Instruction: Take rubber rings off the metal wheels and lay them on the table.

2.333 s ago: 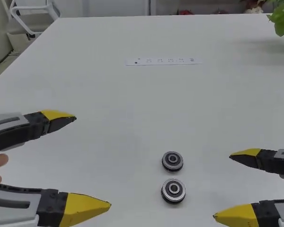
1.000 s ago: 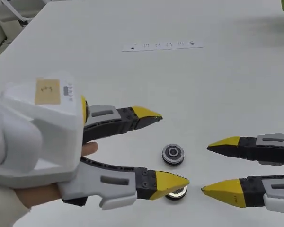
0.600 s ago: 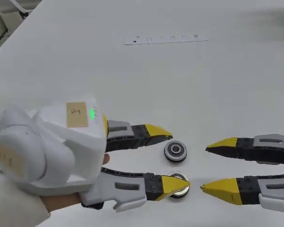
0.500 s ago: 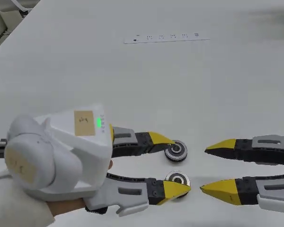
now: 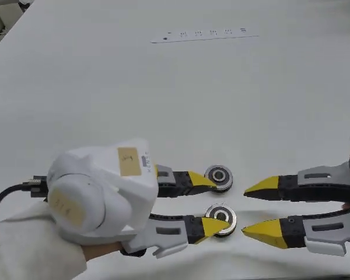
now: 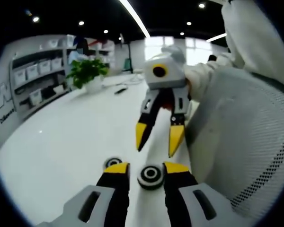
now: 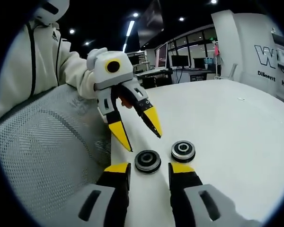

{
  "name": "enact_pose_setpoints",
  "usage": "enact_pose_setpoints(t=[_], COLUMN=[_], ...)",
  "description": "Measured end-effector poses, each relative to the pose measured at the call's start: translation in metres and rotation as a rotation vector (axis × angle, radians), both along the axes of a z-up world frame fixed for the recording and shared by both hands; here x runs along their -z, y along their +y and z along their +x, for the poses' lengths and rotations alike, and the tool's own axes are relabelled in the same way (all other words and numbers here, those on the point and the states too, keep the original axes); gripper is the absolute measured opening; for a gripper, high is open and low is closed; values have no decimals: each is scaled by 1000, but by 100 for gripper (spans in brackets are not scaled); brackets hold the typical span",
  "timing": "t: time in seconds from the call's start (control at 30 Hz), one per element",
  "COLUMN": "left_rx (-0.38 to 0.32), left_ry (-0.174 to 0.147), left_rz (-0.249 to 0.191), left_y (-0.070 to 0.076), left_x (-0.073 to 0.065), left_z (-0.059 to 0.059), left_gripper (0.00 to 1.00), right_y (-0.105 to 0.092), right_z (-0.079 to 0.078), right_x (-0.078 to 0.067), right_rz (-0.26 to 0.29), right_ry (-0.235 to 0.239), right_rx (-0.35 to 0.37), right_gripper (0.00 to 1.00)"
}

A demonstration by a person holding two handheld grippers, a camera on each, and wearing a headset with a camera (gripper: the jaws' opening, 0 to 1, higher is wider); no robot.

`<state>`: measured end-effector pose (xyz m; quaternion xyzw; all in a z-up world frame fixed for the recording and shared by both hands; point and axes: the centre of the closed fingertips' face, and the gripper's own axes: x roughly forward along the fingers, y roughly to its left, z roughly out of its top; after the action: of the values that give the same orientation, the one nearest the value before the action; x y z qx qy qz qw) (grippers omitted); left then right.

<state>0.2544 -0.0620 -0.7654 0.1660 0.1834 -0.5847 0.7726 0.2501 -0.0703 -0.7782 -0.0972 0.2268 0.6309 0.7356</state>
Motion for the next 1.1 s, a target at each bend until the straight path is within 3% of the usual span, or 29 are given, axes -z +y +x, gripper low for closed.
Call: enact_pose_setpoints(t=[0.27, 0.67, 0.77, 1.1], left_rx=[1, 9, 9, 28], left_ry=[37, 32, 17, 11], left_rz=[15, 48, 40, 30], left_y=[-4, -2, -2, -2], left_x=[13, 24, 24, 24], left_z=[-2, -5, -4, -8], left_gripper=[25, 19, 18, 15], right_y=[5, 10, 10, 12], right_z=[1, -3, -1, -1], right_x=[12, 23, 25, 26], right_rz=[-29, -63, -65, -58], right_ry=[-7, -14, -14, -6], right_rx=[-21, -56, -45, -45], right_gripper=[24, 21, 22, 22])
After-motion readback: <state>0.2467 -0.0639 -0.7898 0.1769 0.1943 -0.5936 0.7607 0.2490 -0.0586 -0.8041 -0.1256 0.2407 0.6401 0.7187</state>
